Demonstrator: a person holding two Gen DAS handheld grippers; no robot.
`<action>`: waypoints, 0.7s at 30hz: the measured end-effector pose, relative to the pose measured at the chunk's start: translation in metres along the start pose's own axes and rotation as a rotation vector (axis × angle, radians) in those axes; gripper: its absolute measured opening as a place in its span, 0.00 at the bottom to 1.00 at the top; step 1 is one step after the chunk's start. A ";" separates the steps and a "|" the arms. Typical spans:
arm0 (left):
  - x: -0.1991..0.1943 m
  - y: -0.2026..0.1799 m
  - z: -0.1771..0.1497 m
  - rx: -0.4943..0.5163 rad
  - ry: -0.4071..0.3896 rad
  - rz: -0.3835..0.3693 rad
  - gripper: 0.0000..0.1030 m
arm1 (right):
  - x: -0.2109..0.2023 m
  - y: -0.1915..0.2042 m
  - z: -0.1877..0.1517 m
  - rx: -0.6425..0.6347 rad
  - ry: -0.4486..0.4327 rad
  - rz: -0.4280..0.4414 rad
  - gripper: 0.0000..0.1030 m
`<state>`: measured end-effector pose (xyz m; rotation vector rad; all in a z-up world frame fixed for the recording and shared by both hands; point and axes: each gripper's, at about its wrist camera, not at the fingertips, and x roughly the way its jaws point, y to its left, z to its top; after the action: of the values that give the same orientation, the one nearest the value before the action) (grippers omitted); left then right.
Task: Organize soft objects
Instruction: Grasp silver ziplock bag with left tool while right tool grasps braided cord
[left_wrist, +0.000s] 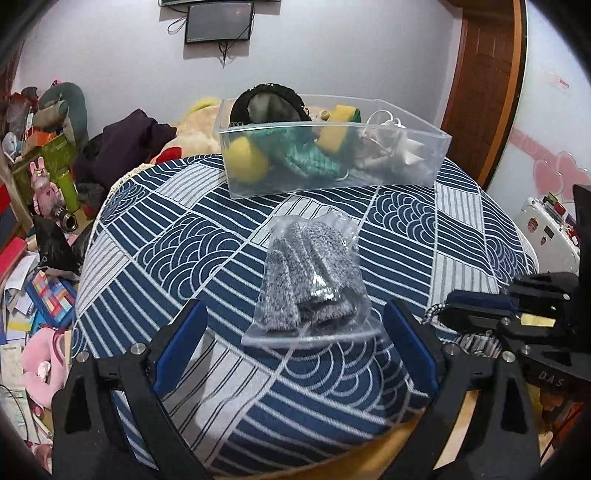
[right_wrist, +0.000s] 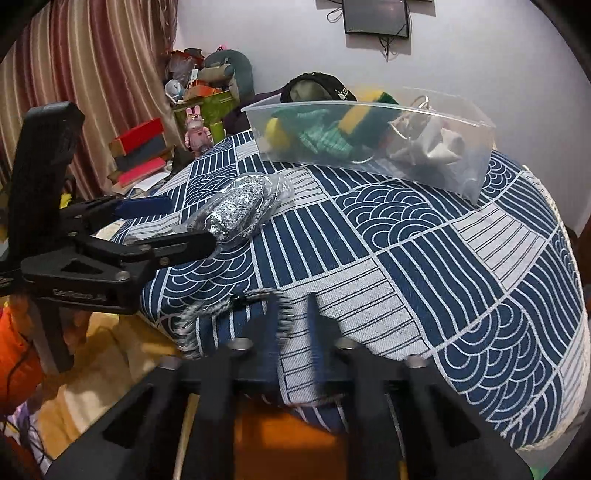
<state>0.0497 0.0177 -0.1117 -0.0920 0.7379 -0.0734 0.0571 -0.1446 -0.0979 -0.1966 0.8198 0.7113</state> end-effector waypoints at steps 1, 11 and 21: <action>0.002 0.001 0.001 -0.004 0.000 -0.003 0.94 | 0.000 0.000 0.000 0.001 -0.008 0.001 0.07; 0.025 0.000 0.010 -0.031 -0.002 -0.071 0.58 | -0.017 -0.016 0.000 0.057 -0.079 -0.058 0.07; -0.001 -0.006 0.027 0.003 -0.089 -0.066 0.31 | -0.037 -0.033 0.023 0.083 -0.177 -0.118 0.07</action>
<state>0.0670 0.0129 -0.0907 -0.1164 0.6463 -0.1328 0.0750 -0.1786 -0.0589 -0.1044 0.6619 0.5740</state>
